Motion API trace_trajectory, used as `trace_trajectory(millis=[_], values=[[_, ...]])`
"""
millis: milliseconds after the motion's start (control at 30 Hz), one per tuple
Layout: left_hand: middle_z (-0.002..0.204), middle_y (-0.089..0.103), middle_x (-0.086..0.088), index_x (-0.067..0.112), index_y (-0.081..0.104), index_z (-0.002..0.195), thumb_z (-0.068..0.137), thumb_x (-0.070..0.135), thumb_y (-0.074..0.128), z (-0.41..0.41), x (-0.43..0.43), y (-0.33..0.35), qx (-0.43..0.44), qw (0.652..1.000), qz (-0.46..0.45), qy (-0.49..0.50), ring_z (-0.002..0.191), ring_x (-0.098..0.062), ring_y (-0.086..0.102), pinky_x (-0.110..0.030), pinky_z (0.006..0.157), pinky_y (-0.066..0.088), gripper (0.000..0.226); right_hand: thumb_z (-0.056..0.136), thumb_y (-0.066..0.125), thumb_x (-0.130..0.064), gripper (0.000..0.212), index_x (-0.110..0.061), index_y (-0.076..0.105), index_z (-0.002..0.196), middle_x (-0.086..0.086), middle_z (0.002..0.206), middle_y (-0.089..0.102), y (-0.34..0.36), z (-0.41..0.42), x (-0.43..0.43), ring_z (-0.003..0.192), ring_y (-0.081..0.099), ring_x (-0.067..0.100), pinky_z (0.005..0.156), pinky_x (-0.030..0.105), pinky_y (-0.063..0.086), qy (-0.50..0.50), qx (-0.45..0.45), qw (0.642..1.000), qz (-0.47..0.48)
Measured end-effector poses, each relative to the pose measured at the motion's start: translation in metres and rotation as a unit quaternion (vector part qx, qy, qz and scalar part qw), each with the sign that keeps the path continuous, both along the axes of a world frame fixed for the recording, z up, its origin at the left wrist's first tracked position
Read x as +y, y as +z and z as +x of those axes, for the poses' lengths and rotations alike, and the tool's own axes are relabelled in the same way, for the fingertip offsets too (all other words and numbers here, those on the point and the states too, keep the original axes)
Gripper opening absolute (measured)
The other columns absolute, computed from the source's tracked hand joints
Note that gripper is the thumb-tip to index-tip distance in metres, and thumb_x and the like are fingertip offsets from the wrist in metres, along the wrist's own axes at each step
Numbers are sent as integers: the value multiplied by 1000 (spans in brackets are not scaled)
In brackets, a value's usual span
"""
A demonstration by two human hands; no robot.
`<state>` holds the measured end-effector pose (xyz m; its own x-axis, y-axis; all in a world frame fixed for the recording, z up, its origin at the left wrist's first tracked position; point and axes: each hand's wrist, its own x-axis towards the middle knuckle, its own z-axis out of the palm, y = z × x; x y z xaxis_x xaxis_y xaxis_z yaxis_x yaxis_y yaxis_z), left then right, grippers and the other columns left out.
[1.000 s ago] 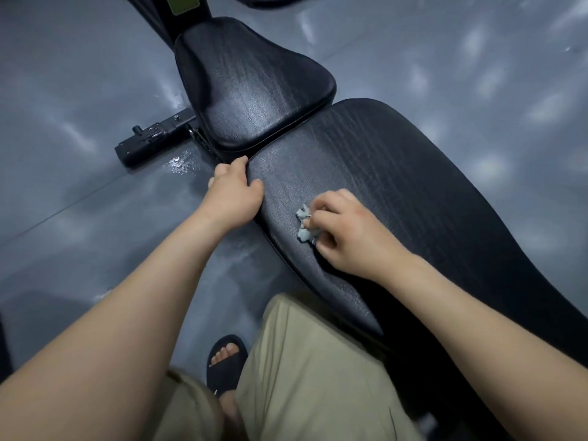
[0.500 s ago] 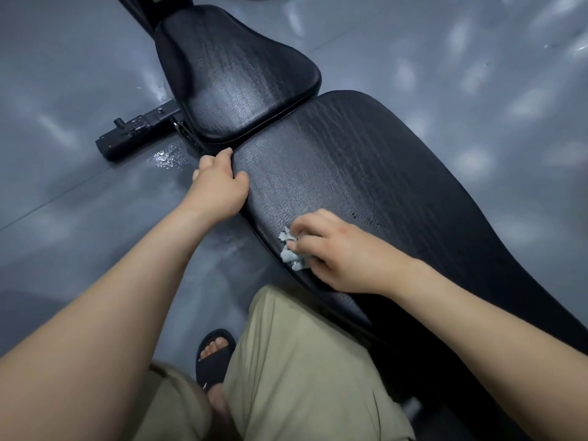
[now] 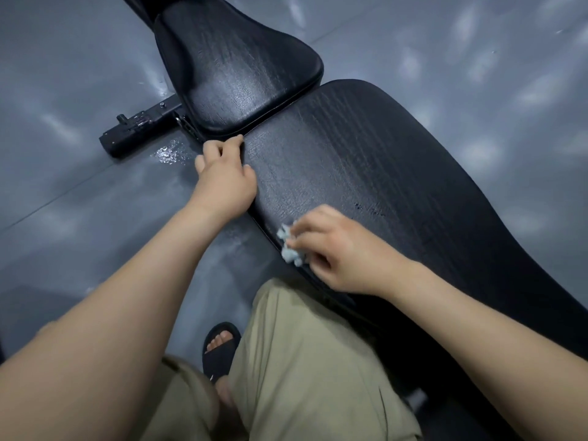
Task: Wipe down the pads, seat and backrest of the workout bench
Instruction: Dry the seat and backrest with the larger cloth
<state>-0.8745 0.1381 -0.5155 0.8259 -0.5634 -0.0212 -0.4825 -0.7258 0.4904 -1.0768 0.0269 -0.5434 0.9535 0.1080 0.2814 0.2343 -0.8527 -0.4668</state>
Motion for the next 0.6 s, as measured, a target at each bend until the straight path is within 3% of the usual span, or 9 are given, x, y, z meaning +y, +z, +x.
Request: trace_trajectory(millis=[100, 200, 400, 600], values=[[138, 36, -7, 32, 47, 142, 90, 13, 46, -6, -2, -1, -90, 995, -11, -39, 129, -34, 30, -51, 109, 30, 55, 86, 60, -7, 24, -9, 73, 107, 6, 109, 62, -1, -23, -7, 97, 55, 28, 82, 39, 49, 6, 21, 1000, -8], [134, 41, -6, 31, 56, 132, 89, 15, 47, -7, -6, -5, -111, 993, -17, -45, 126, -34, 33, -50, 109, 31, 46, 87, 56, -5, 26, -10, 73, 105, 6, 107, 61, -2, -6, -7, 93, 53, 29, 81, 40, 49, -18, 3, 1000, -23], [133, 48, -8, 20, 56, 128, 94, 32, 50, -23, -14, -20, -196, 975, -48, -95, 125, -33, 39, -48, 107, 29, 37, 83, 56, -1, 30, -14, 71, 106, 4, 109, 61, 3, 0, 3, 96, 52, 29, 84, 38, 48, -61, 2, 998, -8], [124, 56, -4, 20, 61, 114, 92, 30, 51, -52, -31, -30, -244, 953, -25, -177, 120, -30, 45, -47, 101, 33, 27, 80, 62, -11, 17, -14, 70, 95, 3, 92, 53, -8, -82, -14, 82, 46, 22, 67, 32, 41, -89, 61, 994, -15]])
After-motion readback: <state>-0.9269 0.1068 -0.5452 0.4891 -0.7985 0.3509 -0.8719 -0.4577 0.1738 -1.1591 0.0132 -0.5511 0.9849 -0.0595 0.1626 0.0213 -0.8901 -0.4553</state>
